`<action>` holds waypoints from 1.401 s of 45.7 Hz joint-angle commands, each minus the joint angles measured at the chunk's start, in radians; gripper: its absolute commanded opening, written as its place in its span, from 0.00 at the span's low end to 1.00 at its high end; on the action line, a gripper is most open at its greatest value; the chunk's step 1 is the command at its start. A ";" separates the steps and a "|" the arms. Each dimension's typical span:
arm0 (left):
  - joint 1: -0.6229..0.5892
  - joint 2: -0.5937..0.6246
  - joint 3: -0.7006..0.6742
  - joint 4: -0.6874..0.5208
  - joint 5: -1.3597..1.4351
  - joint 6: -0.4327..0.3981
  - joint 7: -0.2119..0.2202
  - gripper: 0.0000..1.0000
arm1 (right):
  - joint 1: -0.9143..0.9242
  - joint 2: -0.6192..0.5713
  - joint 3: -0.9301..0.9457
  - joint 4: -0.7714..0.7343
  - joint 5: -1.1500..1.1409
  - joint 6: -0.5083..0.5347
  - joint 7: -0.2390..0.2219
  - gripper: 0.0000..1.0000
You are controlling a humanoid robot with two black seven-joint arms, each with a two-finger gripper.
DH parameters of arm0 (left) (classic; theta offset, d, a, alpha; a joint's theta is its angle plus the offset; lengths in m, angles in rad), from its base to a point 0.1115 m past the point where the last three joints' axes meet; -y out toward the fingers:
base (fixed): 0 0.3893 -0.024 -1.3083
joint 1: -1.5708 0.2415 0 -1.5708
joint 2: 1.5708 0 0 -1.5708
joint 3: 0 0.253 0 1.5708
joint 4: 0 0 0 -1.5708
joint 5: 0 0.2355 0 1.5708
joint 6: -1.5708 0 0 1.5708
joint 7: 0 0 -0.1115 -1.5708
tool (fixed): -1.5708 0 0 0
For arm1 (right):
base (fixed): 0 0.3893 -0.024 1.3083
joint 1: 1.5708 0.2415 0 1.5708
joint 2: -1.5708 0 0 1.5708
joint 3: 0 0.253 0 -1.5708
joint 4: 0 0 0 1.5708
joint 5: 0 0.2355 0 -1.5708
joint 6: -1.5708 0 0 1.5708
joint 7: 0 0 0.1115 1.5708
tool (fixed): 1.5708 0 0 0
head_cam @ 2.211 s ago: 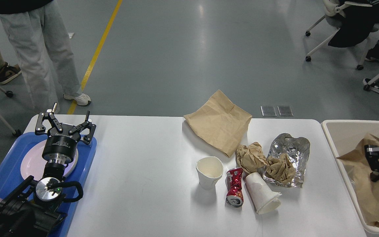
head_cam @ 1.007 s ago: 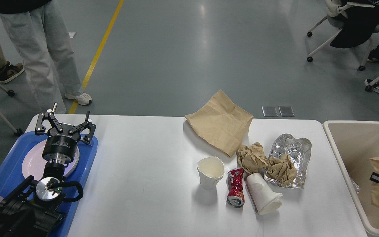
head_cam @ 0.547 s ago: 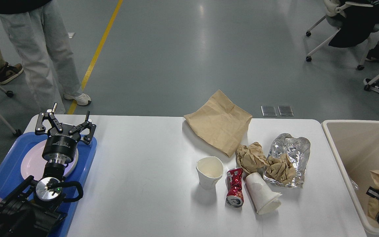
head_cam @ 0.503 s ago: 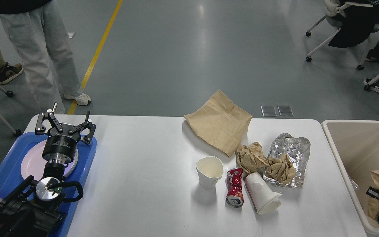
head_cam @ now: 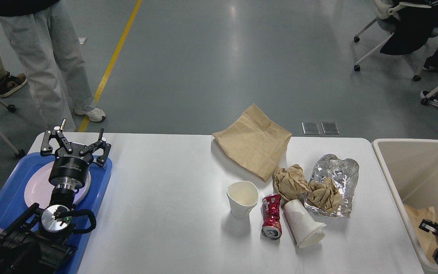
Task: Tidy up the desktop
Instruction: 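Raise the right gripper up out of the white bin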
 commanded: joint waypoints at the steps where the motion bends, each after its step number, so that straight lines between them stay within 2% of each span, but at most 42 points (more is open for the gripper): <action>1: 0.000 0.001 0.000 0.000 0.000 0.000 0.000 0.96 | 0.043 -0.013 -0.002 0.039 -0.004 0.014 -0.005 1.00; 6: 0.000 0.001 0.000 0.000 0.000 0.000 0.000 0.96 | 0.153 -0.131 -0.011 0.160 -0.025 0.069 -0.015 1.00; 10: 0.000 -0.001 0.000 0.000 0.000 0.000 0.000 0.96 | 0.317 -0.229 -0.068 0.333 -0.079 0.136 -0.038 1.00; 13: 0.000 -0.001 0.000 0.000 0.000 0.000 0.000 0.96 | 0.451 -0.278 -0.157 0.476 -0.143 0.150 -0.066 1.00; 18: 0.000 -0.001 0.000 0.000 0.000 0.000 0.000 0.96 | 0.698 -0.309 -0.333 0.712 -0.172 0.181 -0.118 1.00; 22: 0.000 -0.001 0.000 0.000 0.000 0.000 0.000 0.96 | 0.928 -0.290 -0.479 0.892 -0.169 0.251 -0.162 1.00; 27: 0.000 0.001 0.000 0.000 0.000 0.000 0.000 0.96 | 1.198 -0.202 -0.596 1.048 -0.168 0.428 -0.176 1.00; 35: 0.000 -0.001 0.000 0.000 0.000 0.000 0.000 0.96 | 1.534 -0.015 -0.624 1.143 -0.162 0.860 -0.176 1.00; 39: 0.000 -0.001 0.000 0.000 0.000 0.000 0.000 0.96 | 1.693 0.030 -0.610 1.231 -0.136 0.977 -0.176 1.00; 46: 0.000 -0.001 0.000 0.000 0.000 0.000 0.000 0.96 | 1.902 0.088 -0.607 1.392 -0.015 0.982 -0.176 1.00; 50: 0.000 -0.001 0.000 0.000 0.000 0.000 0.000 0.96 | 1.967 0.131 -0.604 1.467 0.053 0.948 -0.170 1.00; 54: 0.000 -0.001 0.000 0.000 0.000 0.000 -0.001 0.96 | 1.991 0.156 -0.584 1.527 0.076 0.862 -0.166 1.00; 59: 0.000 -0.001 0.000 0.000 0.000 0.002 -0.001 0.96 | 1.991 0.184 -0.559 1.593 0.078 0.698 -0.164 1.00; 64: 0.000 -0.001 0.000 0.000 0.000 0.000 -0.001 0.96 | 1.970 0.185 -0.556 1.599 0.073 0.657 -0.164 1.00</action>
